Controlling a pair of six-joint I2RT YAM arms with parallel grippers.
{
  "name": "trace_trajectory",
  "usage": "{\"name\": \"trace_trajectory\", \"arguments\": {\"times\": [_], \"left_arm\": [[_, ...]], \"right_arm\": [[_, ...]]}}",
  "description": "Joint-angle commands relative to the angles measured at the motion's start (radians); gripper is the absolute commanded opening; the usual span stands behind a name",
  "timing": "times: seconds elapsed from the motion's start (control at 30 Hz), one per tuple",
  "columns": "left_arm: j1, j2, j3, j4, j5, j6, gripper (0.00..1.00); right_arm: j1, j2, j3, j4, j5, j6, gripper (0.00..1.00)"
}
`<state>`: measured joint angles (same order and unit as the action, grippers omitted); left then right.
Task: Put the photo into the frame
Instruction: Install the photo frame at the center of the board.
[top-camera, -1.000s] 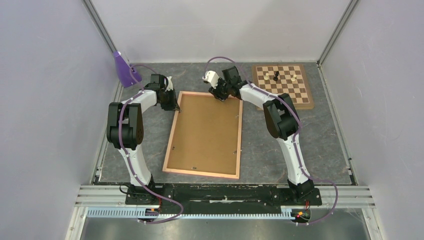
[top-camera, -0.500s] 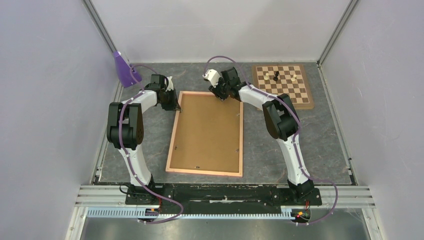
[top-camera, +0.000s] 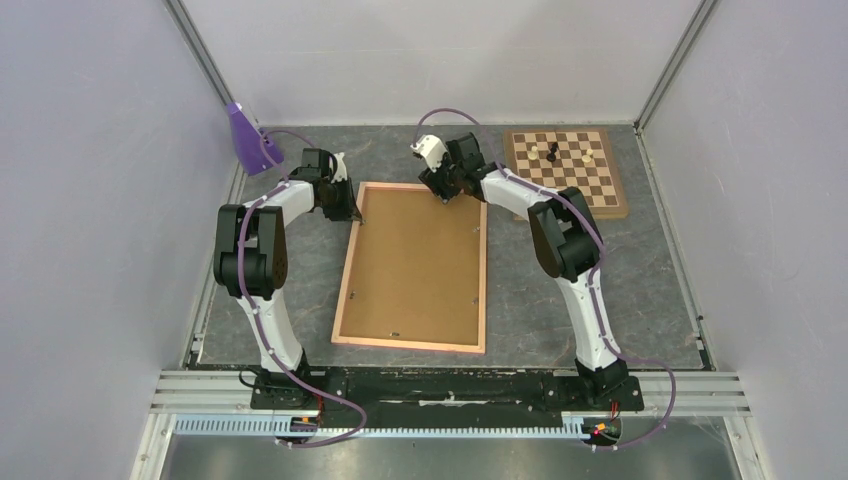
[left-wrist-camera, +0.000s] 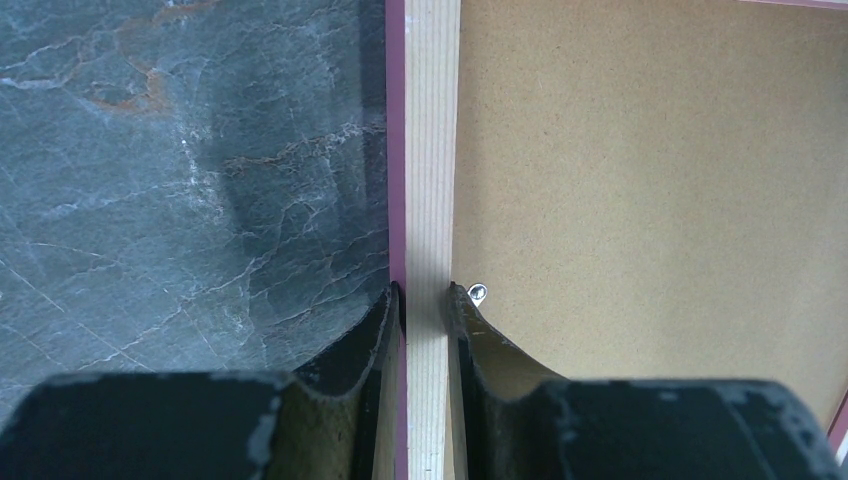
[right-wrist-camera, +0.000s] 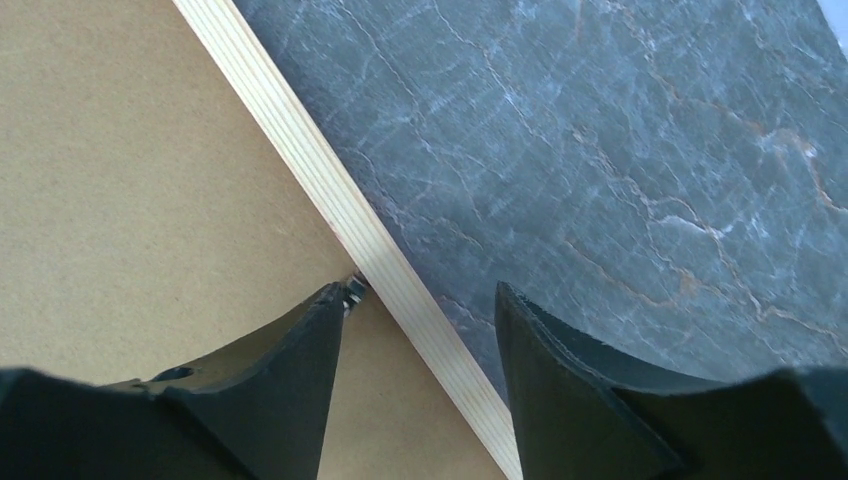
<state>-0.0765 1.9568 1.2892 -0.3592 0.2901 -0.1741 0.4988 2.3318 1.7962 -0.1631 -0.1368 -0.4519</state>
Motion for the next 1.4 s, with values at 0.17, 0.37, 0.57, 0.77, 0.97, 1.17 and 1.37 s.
{"name": "trace_trajectory", "arguments": {"times": [0.17,0.37,0.57,0.77,0.97,1.17,1.37], "left_arm": [[-0.008,0.031,-0.022,-0.026,0.009,-0.062,0.02],[-0.008,0.031,-0.03,-0.012,0.027,-0.094,0.02],[-0.008,0.017,-0.067,0.021,0.062,-0.173,0.02],[-0.009,-0.016,-0.143,0.111,0.085,-0.277,0.02],[-0.016,-0.014,-0.172,0.186,0.127,-0.398,0.02],[-0.043,-0.034,-0.197,0.266,0.113,-0.484,0.02],[-0.068,-0.033,-0.2,0.269,0.138,-0.504,0.02]], "right_arm": [[-0.027,-0.141,-0.016,0.052,-0.034,0.044,0.69],[-0.027,-0.197,-0.05,0.063,-0.086,0.08,0.72],[-0.026,-0.255,-0.124,0.062,-0.123,0.084,0.73],[-0.026,-0.315,-0.192,0.052,-0.234,0.087,0.73],[-0.025,-0.358,-0.261,0.042,-0.327,0.06,0.71],[-0.02,-0.373,-0.301,0.032,-0.397,0.042,0.7],[0.013,-0.36,-0.35,0.059,-0.474,0.031,0.68]]}}
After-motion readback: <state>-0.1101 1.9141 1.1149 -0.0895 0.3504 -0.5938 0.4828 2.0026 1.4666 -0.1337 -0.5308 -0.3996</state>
